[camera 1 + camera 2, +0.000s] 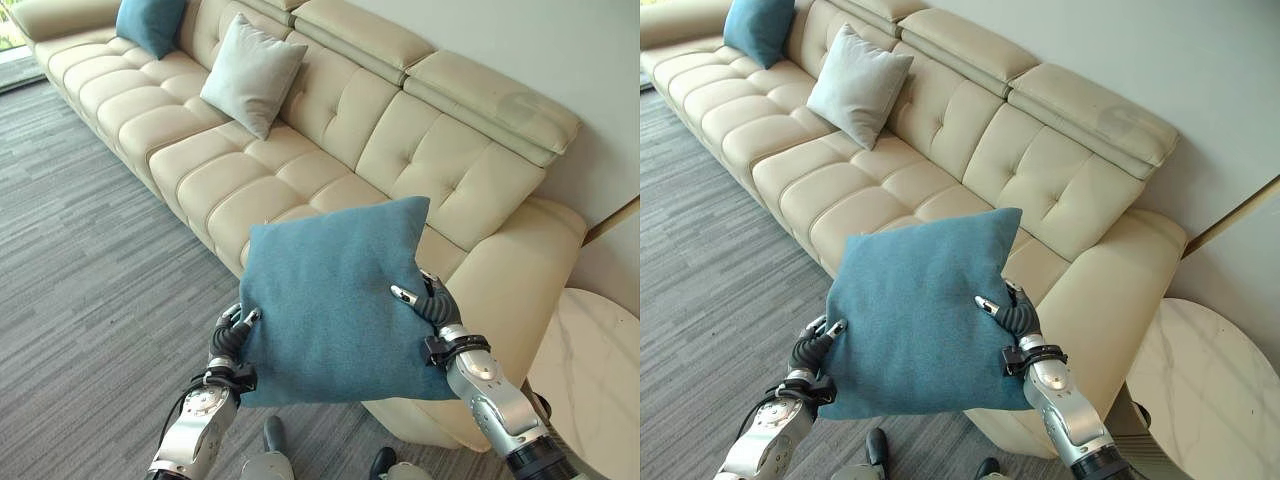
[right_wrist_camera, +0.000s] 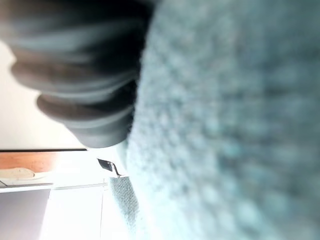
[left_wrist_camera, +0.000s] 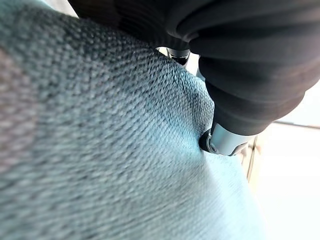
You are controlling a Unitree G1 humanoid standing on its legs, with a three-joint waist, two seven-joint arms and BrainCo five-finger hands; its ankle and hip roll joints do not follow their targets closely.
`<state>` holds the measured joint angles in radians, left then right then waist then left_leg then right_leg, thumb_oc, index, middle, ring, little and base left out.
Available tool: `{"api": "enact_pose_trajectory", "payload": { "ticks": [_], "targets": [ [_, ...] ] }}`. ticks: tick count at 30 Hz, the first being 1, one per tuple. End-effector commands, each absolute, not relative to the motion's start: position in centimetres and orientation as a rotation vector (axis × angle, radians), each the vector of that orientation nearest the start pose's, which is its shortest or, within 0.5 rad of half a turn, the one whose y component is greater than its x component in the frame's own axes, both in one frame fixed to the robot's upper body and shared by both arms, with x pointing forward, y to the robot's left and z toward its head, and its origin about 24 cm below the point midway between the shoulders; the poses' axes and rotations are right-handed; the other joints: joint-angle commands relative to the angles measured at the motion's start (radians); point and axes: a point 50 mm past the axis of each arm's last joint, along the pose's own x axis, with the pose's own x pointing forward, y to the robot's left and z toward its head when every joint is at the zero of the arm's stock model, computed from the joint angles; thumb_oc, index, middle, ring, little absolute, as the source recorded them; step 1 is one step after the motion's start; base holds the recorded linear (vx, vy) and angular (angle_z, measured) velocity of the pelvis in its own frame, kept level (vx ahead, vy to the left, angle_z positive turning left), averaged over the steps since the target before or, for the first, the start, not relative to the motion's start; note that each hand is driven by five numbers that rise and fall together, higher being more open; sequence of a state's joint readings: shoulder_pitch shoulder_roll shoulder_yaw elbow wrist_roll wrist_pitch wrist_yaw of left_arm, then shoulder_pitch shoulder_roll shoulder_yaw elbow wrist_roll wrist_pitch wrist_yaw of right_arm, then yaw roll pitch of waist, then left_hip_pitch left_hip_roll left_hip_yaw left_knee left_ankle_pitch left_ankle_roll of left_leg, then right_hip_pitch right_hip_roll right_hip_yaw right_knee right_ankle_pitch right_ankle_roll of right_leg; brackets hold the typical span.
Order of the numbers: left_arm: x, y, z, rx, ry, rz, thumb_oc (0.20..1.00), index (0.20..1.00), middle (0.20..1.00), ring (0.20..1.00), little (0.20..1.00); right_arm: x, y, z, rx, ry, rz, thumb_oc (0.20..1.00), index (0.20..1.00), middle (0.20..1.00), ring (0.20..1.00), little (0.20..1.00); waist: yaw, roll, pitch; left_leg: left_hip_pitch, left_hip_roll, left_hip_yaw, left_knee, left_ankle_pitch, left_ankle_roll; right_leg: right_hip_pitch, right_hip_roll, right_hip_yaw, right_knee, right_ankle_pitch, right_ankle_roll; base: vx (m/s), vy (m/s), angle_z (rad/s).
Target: Pick up all the scattered cushions and arrange them neatly on the sofa.
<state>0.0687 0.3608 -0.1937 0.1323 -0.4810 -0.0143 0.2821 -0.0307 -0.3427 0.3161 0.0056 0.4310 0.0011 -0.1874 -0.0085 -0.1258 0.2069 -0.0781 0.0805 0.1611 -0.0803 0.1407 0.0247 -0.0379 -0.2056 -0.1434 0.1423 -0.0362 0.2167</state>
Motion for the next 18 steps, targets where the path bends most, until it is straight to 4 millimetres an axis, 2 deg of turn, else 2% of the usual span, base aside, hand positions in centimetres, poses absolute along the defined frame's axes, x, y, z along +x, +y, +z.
{"api": "enact_pose_trajectory", "payload": {
  "ticks": [1,5,10,12,13,16,17,18],
  "targets": [
    [25.3,16.3,4.8,-0.099,-0.022,-0.028,0.2,0.2,0.2,0.2,0.2,26.1,-11.2,7.8,0.174,-0.137,0.254,0.2,0.2,0.2,0.2,0.2,0.013,-0.022,-0.02,0.084,-0.041,-0.024,-0.007,-0.172,-0.039,-0.061,0.119,0.056,-0.092,0.017,-0.076,0.09,-0.006,0.44],
    [24.9,16.6,4.5,-0.09,-0.005,-0.025,0.2,0.2,0.2,0.2,0.2,26.1,-11.2,7.4,0.181,-0.117,0.258,0.2,0.2,0.2,0.2,0.2,0.016,-0.034,-0.03,0.096,-0.055,-0.046,-0.007,-0.179,-0.031,-0.038,0.147,0.089,-0.142,0.037,-0.082,0.12,-0.006,0.52],
    [24.9,16.9,4.4,-0.078,-0.003,-0.014,0.2,0.2,0.2,0.2,0.2,25.9,-11.3,7.2,0.183,-0.111,0.258,0.2,0.2,0.2,0.2,0.2,0.021,-0.04,-0.03,0.106,-0.061,-0.059,-0.007,-0.185,-0.023,-0.025,0.152,0.102,-0.132,0.026,-0.081,0.07,0.02,0.0],
    [25.2,16.9,4.9,-0.071,-0.02,-0.012,0.2,0.2,0.2,0.2,0.2,25.8,-11.3,7.4,0.18,-0.121,0.262,0.2,0.2,0.2,0.2,0.2,0.02,-0.029,-0.021,0.124,-0.067,-0.073,-0.007,-0.196,-0.007,-0.051,0.153,0.105,0.0,-0.003,-0.065,0.09,0.087,0.05],
    [25.4,17.0,5.0,-0.065,-0.025,-0.002,0.2,0.2,0.2,0.2,0.2,25.8,-11.1,7.5,0.178,-0.123,0.268,0.2,0.2,0.2,0.2,0.2,0.018,-0.019,-0.012,0.14,-0.066,-0.079,-0.005,-0.201,0.001,-0.09,0.143,0.095,0.113,0.013,-0.058,0.07,0.075,0.11],
    [25.8,16.8,5.4,-0.056,-0.043,0.007,0.2,0.2,0.2,0.2,0.2,25.9,-11.1,7.3,0.175,-0.119,0.265,0.2,0.2,0.2,0.2,0.2,0.006,-0.011,0.0,0.161,-0.067,-0.093,-0.005,-0.21,0.01,-0.142,0.144,0.099,0.224,0.027,-0.049,0.11,0.038,0.04],
    [25.9,16.8,5.5,-0.06,-0.048,0.009,0.2,0.2,0.2,0.2,0.2,25.9,-11.1,7.3,0.176,-0.115,0.267,0.2,0.2,0.2,0.2,0.2,0.0,-0.008,-0.001,0.177,-0.071,-0.1,-0.007,-0.224,0.008,-0.164,0.151,0.092,0.192,0.014,-0.068,0.15,0.014,0.08],
    [25.9,16.8,5.5,-0.06,-0.048,0.009,0.2,0.2,0.2,0.2,0.2,25.9,-11.1,7.3,0.175,-0.115,0.267,0.2,0.2,0.2,0.2,0.2,-0.001,-0.007,-0.001,0.178,-0.069,-0.101,-0.007,-0.225,0.007,-0.162,0.152,0.091,0.191,0.013,-0.069,0.18,-0.001,0.24]
  ]
}}
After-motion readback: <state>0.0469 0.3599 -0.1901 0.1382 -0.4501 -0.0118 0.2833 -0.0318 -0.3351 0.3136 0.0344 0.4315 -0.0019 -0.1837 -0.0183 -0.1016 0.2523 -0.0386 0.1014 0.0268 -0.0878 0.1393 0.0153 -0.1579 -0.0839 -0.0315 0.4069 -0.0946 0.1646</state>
